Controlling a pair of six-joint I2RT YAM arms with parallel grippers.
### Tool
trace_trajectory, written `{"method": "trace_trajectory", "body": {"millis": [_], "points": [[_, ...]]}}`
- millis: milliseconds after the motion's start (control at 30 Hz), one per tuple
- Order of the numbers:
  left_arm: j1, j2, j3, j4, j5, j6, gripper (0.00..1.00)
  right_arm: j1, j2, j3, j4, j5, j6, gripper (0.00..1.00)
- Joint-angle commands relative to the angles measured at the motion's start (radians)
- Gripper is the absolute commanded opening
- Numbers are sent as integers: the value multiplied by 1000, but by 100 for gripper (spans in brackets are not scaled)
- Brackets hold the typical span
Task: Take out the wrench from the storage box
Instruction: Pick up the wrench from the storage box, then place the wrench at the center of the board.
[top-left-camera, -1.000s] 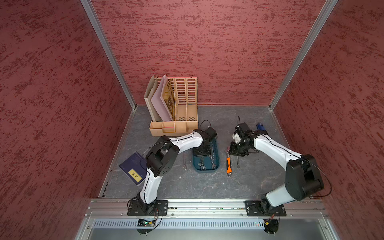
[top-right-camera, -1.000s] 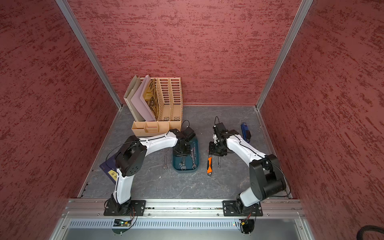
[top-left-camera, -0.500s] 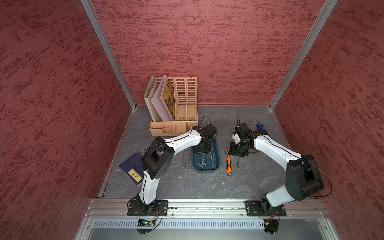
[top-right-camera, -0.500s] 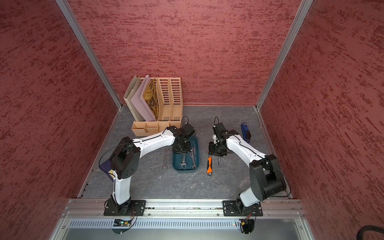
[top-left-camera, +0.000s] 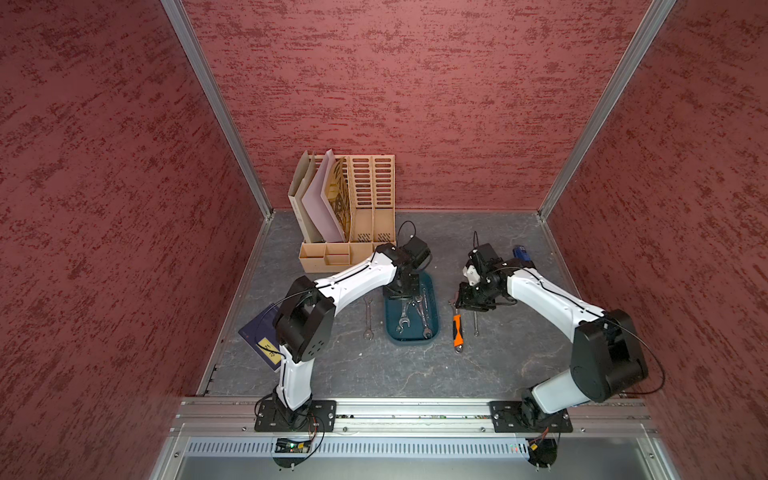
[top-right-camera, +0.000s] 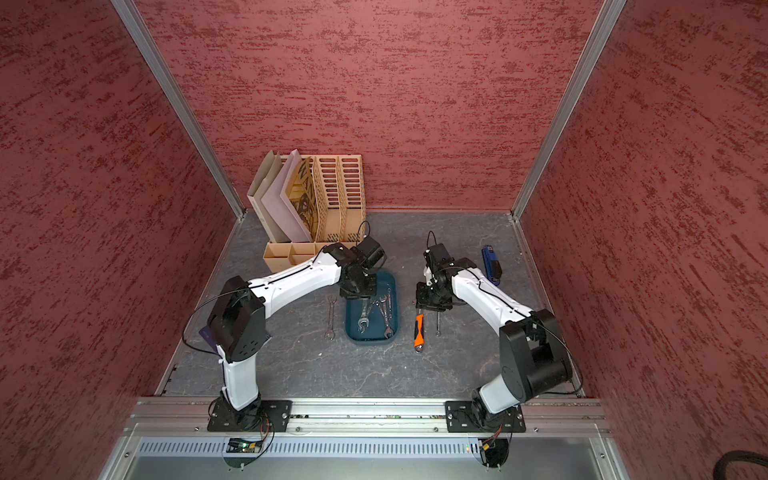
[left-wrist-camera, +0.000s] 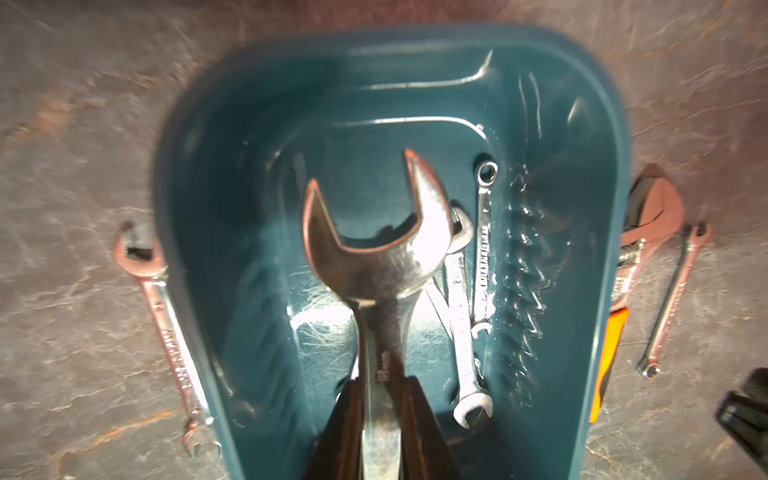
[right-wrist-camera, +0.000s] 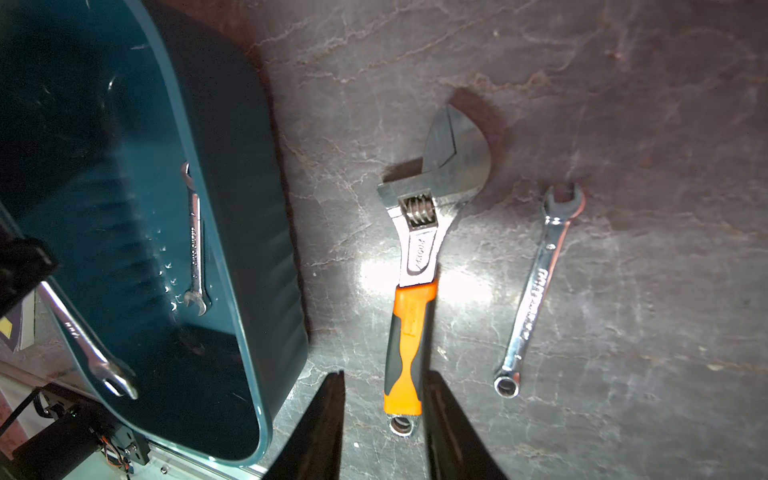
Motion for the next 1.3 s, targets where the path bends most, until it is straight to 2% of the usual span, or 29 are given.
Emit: {"method": "trace_trajectory", "body": {"millis": [0,133,333,533,867,1267], "points": [[48,-75,21,-40,-4,49,10,13,-16,32,-17,9,6,36],[117,-153,-35,-34,21,84,11,16,-8,39,-21,11,5,36],[224,-251,-156,-28,-1,116,11,25,4,57,-28,13,5,35],[311,-304,-317,56,54,152,11,38,16,68,-32,8,10,36],[350,-294,-475,154,101,176,11,66,20,86,-55,18,22,35],[353,-224,-549,246,129,209,10,85,6,107,-86,42,25,36]]}}
